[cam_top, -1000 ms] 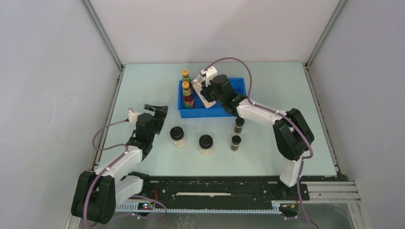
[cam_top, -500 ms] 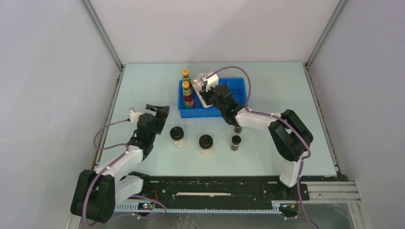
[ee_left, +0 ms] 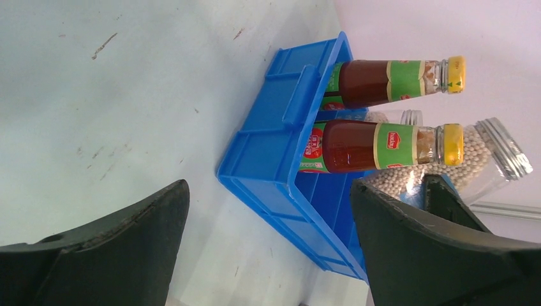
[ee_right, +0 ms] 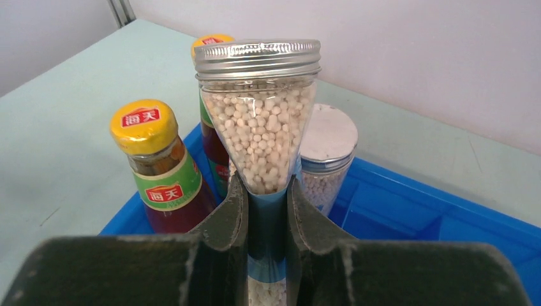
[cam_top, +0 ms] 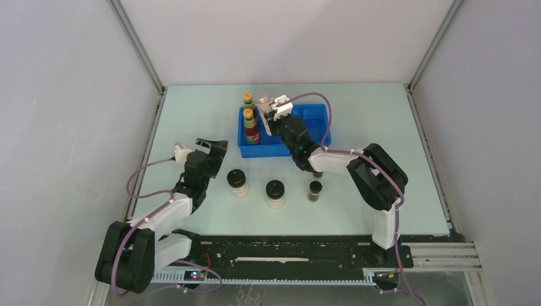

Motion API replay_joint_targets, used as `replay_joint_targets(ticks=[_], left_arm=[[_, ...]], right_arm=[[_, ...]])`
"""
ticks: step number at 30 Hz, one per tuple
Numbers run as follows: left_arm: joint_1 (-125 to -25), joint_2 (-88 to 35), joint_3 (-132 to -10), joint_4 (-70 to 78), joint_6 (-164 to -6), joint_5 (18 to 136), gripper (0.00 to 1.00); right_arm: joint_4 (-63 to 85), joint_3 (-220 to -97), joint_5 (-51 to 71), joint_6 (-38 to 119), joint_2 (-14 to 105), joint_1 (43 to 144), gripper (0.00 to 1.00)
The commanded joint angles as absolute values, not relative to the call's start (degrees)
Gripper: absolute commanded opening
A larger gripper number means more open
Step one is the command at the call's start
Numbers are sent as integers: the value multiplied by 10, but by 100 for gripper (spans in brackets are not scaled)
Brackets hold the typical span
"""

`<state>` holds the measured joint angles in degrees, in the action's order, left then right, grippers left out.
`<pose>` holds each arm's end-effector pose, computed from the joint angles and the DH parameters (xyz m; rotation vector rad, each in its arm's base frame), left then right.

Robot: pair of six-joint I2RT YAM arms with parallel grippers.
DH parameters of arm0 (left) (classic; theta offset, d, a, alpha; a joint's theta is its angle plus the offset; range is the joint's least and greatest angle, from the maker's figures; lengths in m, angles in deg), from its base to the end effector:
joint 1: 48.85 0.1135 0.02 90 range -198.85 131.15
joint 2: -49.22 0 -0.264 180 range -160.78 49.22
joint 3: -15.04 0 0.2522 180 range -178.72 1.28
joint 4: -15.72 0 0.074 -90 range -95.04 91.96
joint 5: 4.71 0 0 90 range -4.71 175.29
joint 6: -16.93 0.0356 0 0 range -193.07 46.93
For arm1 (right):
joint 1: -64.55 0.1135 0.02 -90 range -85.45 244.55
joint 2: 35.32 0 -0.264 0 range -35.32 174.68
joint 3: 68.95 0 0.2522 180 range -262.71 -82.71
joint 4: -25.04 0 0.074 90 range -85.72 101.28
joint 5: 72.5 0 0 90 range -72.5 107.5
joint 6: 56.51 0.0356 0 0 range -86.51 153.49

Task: Organize the condiment bottles
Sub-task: Place the bottle in the storage box.

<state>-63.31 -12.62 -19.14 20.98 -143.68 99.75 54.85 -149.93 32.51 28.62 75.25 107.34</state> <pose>0.2144 -0.0461 0.1878 -1.0985 1.6962 -0.7231 0.3295 0.2924 0.2366 -0.4422 1.5124 0.3149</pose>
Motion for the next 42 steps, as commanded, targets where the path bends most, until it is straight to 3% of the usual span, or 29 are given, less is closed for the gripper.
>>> replay_joint_targets(ticks=[1, 42], left_arm=[[-636, -136, -215, 241, -1422, 1009, 100], [-636, -134, -221, 260, -1425, 1004, 100]], right_arm=[[639, -1502, 351, 284, 762, 1078, 0], [652, -1503, 451, 285, 823, 1104, 0]])
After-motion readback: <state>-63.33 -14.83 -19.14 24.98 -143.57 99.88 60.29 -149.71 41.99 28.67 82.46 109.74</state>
